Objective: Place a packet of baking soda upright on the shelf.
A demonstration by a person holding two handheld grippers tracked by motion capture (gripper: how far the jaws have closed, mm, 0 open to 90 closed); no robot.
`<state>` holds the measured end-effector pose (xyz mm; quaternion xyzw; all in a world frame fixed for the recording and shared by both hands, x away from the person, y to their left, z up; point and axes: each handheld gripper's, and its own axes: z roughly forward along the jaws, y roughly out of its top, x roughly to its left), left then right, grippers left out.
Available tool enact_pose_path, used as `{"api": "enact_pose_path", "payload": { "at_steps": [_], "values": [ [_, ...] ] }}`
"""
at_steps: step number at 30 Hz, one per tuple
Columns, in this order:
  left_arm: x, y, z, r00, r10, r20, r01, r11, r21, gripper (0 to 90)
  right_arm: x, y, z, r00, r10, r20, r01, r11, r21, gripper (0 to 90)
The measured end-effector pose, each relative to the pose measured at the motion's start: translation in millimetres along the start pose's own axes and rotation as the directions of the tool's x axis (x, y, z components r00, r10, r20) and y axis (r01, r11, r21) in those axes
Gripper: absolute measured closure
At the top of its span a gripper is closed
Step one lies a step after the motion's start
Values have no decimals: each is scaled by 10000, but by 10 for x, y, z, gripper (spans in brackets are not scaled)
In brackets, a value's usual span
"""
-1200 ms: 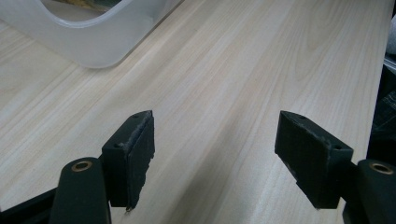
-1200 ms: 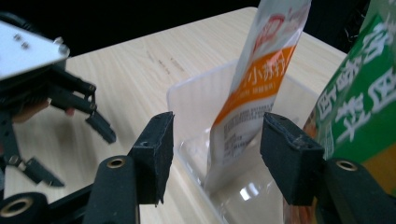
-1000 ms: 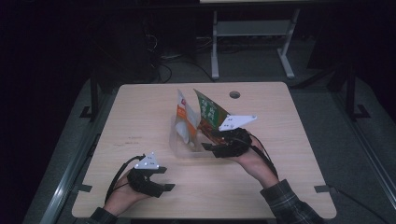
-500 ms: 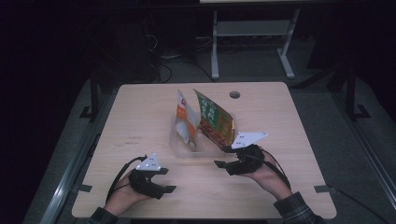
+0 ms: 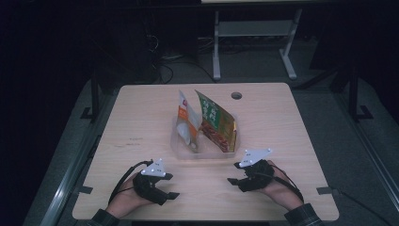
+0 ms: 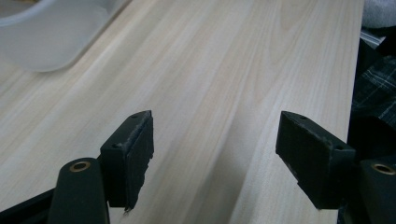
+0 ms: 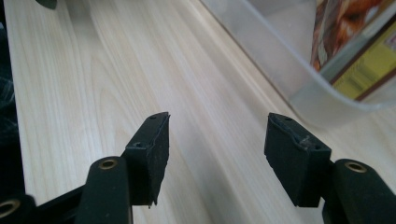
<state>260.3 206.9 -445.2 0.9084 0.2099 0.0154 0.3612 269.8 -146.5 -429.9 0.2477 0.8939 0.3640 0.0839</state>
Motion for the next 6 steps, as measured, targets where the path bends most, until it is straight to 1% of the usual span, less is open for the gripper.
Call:
{"api": "enact_pose_path", "payload": {
  "at_steps": [4,6],
  "values": [
    [-1,6,-2,10000,-25,-32,25,10000,-47,271,-10,-26,-29,10000,3,11,-3,10000,-61,396],
    [2,3,1,10000,-14,-53,14,10000,-34,270,-13,-30,-32,10000,83,19,-83,9998,-161,390]
  ]
}}
